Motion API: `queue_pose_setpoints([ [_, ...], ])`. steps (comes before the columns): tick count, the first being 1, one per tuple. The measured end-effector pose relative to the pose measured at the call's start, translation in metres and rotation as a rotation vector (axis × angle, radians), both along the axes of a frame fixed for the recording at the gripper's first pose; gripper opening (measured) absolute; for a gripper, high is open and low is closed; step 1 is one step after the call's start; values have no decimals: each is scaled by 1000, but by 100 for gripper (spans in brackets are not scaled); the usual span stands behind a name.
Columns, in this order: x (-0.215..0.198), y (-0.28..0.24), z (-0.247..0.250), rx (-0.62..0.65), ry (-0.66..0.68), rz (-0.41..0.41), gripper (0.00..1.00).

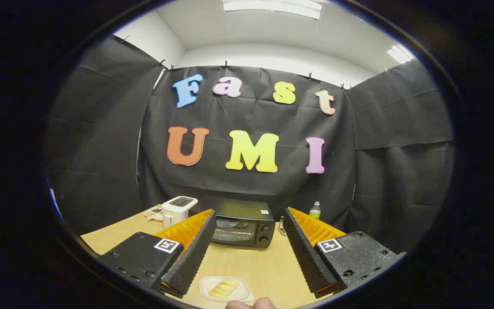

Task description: Open the toaster oven, put the food inside, and close the toaster oven door.

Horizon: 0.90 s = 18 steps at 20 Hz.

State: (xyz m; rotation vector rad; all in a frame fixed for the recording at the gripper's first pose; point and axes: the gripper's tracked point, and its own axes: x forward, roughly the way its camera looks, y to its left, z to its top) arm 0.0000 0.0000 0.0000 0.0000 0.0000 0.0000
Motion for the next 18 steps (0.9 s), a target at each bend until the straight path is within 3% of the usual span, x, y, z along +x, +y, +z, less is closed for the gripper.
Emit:
queue_pose_setpoints([
  [18,-1,6,-2,2,2,12,100],
])
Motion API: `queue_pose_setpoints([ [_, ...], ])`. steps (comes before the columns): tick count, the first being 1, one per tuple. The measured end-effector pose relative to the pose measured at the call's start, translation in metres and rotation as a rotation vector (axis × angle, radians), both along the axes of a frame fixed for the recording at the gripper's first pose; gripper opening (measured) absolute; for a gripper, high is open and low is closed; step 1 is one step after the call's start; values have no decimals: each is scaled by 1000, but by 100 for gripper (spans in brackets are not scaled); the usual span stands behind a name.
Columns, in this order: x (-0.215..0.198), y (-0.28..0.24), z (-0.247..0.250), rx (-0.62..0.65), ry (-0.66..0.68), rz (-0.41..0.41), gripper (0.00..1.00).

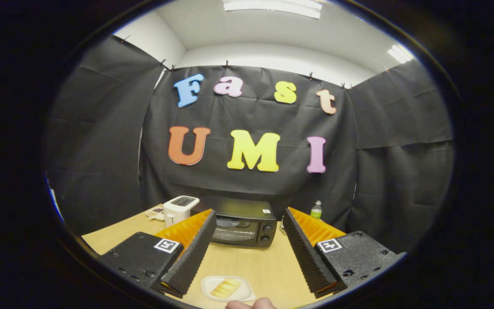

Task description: Open the toaster oven, put the food inside, and close the toaster oven door.

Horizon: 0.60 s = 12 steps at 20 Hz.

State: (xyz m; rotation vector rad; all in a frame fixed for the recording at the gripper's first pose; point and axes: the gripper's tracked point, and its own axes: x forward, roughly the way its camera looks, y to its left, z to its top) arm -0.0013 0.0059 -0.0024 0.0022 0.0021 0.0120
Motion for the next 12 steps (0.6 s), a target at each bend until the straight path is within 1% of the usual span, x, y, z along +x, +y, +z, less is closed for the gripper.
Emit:
queue_pose_setpoints([
  [7,5,-2,-5,12,13,-6,100],
  [12,19,-7,-6,38,10,-19,100],
])
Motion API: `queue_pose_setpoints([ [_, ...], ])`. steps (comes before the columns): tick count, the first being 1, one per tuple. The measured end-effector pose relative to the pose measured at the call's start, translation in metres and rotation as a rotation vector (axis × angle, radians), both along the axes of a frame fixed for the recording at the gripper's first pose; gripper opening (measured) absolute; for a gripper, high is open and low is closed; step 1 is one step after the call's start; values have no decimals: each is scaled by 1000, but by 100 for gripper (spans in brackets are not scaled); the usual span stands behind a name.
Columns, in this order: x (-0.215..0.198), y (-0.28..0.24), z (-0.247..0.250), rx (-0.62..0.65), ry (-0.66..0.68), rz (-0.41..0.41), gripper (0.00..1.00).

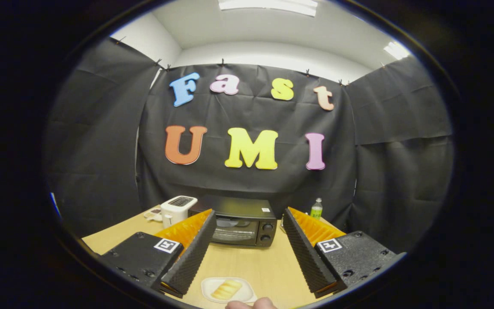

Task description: Open the toaster oven, put the food inside, and close the toaster oven door.

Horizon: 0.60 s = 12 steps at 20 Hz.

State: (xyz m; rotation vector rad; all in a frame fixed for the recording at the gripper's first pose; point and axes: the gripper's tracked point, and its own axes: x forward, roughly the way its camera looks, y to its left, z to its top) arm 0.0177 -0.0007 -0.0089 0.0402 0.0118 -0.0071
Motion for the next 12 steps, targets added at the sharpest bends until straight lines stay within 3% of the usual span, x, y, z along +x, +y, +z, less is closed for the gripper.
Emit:
queue_pose_setpoints([
  [6,45,0,5,69,-35,-16,100],
  [12,127,13,-5,103,3,-4,100],
])
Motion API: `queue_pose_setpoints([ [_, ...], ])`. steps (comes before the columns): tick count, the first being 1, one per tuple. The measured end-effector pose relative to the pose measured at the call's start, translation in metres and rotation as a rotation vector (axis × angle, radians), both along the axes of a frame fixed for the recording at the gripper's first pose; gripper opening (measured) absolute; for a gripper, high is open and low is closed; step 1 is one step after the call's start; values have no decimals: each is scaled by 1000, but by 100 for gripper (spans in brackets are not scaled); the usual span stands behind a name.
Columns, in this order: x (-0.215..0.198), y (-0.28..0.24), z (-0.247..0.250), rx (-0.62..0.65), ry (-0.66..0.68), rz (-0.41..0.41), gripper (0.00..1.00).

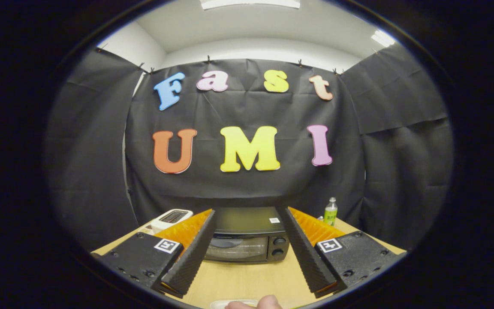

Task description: Open the toaster oven, put the food inside, and close the toaster oven door.

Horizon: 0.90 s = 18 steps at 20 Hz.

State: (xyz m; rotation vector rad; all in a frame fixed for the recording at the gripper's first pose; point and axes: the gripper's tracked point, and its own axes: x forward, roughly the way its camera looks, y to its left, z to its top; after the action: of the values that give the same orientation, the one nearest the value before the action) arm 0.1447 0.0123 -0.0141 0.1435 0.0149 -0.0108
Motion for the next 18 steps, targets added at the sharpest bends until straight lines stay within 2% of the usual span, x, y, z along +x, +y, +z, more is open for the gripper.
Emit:
queue_pose_setpoints([
  [5,89,35,-47,-18,85,49,100],
  [8,124,52,-73,-57,115,51,100],
  [13,153,68,-113,-86,153,36,100],
  [18,156,72,-147,-53,202,27,100],
])
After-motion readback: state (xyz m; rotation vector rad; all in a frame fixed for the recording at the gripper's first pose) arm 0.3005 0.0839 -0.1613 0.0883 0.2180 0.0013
